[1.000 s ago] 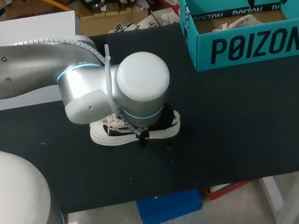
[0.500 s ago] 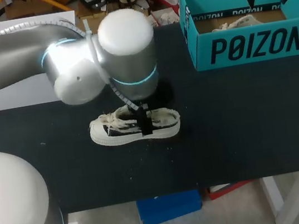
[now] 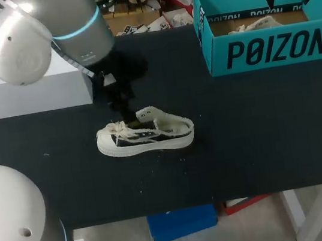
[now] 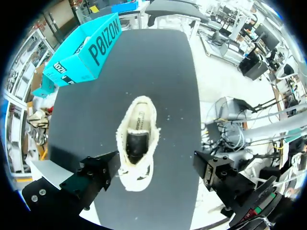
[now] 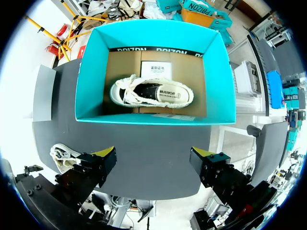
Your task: Take the shoe out of the shoebox, open the shoe tongue, remove and reinsert the insole, then place the shoe into the shoebox
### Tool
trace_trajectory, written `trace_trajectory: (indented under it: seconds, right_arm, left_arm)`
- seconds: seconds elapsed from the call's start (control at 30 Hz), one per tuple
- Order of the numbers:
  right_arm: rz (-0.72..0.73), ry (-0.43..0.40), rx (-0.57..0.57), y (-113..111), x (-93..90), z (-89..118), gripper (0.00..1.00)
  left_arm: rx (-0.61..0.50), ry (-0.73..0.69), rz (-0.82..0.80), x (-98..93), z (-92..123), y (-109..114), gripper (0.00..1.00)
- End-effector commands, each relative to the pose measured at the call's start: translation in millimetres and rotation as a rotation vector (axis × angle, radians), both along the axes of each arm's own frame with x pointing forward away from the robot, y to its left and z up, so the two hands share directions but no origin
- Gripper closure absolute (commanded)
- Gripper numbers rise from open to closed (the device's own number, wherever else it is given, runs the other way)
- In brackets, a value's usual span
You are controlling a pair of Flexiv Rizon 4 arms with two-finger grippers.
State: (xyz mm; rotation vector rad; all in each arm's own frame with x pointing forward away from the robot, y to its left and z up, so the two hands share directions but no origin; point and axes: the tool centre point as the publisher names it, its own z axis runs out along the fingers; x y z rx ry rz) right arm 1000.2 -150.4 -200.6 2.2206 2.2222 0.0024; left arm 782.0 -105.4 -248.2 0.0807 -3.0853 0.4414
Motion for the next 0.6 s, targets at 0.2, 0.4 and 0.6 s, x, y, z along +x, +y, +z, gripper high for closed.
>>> trace_trajectory:
  seconds: [0.2, 0.4, 0.6]
  right_arm:
    - [0.000, 0.000, 0.000, 0.1, -0.1, 0.1, 0.00]
    - [0.000, 0.000, 0.000, 0.1, -0.1, 0.1, 0.00]
    - [0.000, 0.000, 0.000, 0.1, -0.1, 0.1, 0.00]
  left_arm:
    - [-0.186, -0.012, 0.003, -4.0, 6.2, 43.6, 0.00]
    - [-0.186, -0.012, 0.003, -4.0, 6.2, 43.6, 0.00]
    - [-0.282, -0.027, -0.018, -1.8, -5.9, 77.7, 0.00]
